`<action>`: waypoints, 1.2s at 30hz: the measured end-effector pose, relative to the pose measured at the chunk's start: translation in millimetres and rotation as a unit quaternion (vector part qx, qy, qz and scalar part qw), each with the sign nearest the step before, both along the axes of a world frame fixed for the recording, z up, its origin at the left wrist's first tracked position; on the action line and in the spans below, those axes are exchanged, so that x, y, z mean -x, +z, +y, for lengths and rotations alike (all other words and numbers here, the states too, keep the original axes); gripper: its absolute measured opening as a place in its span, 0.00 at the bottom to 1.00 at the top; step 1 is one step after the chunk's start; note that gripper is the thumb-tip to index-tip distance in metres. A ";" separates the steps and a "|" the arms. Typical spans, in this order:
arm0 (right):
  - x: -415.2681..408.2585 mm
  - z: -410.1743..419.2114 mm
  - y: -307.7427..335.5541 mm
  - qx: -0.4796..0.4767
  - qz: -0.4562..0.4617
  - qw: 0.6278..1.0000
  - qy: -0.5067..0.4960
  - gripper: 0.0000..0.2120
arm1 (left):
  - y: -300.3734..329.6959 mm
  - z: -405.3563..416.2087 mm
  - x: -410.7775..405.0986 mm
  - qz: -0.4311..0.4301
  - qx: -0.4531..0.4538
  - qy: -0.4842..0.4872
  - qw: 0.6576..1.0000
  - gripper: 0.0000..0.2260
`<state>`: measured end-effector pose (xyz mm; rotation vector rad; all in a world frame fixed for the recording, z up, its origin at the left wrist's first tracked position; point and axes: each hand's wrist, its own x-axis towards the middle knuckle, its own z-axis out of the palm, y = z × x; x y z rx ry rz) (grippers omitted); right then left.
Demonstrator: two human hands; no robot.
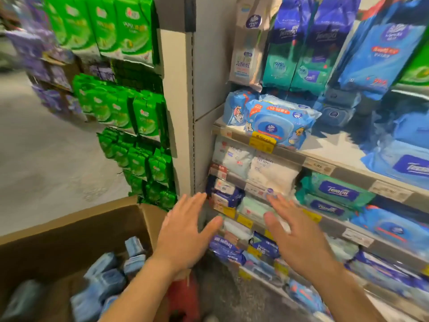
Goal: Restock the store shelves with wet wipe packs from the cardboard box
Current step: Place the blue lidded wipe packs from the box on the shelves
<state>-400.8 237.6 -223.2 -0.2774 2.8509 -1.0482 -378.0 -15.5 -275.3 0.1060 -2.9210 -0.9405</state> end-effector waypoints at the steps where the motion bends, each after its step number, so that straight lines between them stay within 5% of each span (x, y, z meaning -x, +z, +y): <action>1: -8.9 -4.8 -7.4 -0.016 -0.004 1.000 0.010 0.39 | -0.8 -5.8 -15.6 -0.014 0.037 0.008 0.999 0.51; 7: -59.8 -56.4 -38.9 -0.028 -0.040 0.996 0.075 0.34 | 1.8 -59.0 -107.3 -0.100 0.091 0.099 0.986 0.46; 17: -92.9 -189.0 -52.5 -0.046 -0.100 0.969 0.222 0.38 | -12.2 -178.2 -208.0 -0.106 0.002 0.278 0.955 0.36; 23: -101.3 -300.5 -77.6 -0.056 -0.100 0.955 0.275 0.34 | -53.5 -270.5 -254.1 -0.116 -0.087 0.342 0.928 0.51; 29: -103.9 -396.3 -101.8 -0.055 -0.132 0.952 0.270 0.38 | -93.4 -347.8 -270.2 -0.165 -0.165 0.354 0.906 0.44; 36: -90.9 -450.0 -169.4 -0.095 -0.210 0.937 0.261 0.29 | -155.8 -395.5 -260.7 -0.235 -0.242 0.363 0.868 0.50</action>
